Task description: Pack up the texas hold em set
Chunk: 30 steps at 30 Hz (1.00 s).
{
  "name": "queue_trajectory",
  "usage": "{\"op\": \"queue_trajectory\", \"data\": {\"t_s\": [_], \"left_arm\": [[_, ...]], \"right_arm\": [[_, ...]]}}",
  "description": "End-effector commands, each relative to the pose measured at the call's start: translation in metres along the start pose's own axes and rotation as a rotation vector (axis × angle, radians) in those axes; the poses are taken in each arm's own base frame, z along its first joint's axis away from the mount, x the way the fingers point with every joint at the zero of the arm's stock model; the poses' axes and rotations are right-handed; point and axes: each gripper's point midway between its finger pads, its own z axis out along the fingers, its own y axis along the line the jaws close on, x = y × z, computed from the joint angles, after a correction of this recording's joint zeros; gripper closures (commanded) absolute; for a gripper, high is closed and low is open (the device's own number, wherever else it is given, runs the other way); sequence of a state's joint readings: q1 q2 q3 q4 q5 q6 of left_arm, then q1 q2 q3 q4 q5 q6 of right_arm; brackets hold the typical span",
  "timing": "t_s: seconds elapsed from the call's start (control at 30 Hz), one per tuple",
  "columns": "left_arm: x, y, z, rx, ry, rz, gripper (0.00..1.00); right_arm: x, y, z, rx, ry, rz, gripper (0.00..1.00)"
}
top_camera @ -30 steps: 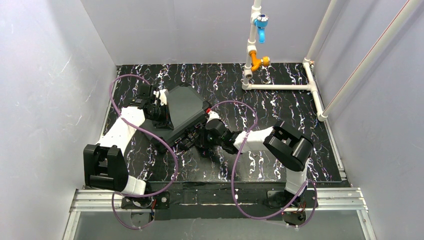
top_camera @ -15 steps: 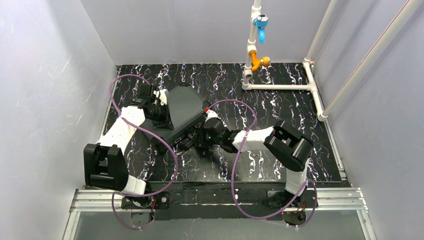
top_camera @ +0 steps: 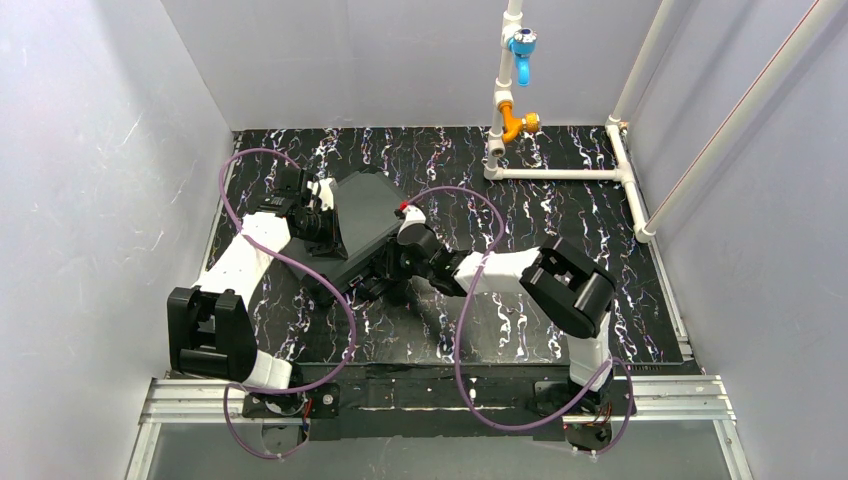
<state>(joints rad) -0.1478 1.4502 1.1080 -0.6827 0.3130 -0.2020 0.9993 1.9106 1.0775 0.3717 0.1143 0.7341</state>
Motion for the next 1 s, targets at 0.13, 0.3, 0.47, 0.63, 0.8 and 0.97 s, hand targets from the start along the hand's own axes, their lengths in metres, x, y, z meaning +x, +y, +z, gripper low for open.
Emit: {"op": "queue_trajectory", "data": {"t_s": [0.13, 0.3, 0.47, 0.63, 0.8, 0.97], "left_arm": [[0.065, 0.035, 0.015, -0.142, 0.258, -0.028, 1.00], [0.065, 0.035, 0.015, -0.142, 0.259, -0.028, 1.00], [0.064, 0.035, 0.015, -0.141, 0.257, -0.028, 1.00], [0.065, 0.035, 0.015, -0.142, 0.257, -0.028, 1.00], [0.065, 0.035, 0.015, -0.143, 0.257, -0.027, 1.00], [0.065, 0.035, 0.015, -0.142, 0.258, -0.028, 1.00]], "right_arm": [[-0.028, 0.018, 0.017, -0.032, -0.079, 0.003, 0.75], [-0.037, 0.027, 0.013, -0.052, -0.094, 0.006, 0.75], [-0.045, 0.037, 0.010, -0.071, -0.102, 0.022, 0.74], [-0.053, 0.042, 0.007, -0.073, -0.115, 0.026, 0.71], [-0.065, 0.049, 0.001, -0.080, -0.139, 0.025, 0.69], [-0.077, 0.057, -0.003, -0.081, -0.159, 0.009, 0.68]]}}
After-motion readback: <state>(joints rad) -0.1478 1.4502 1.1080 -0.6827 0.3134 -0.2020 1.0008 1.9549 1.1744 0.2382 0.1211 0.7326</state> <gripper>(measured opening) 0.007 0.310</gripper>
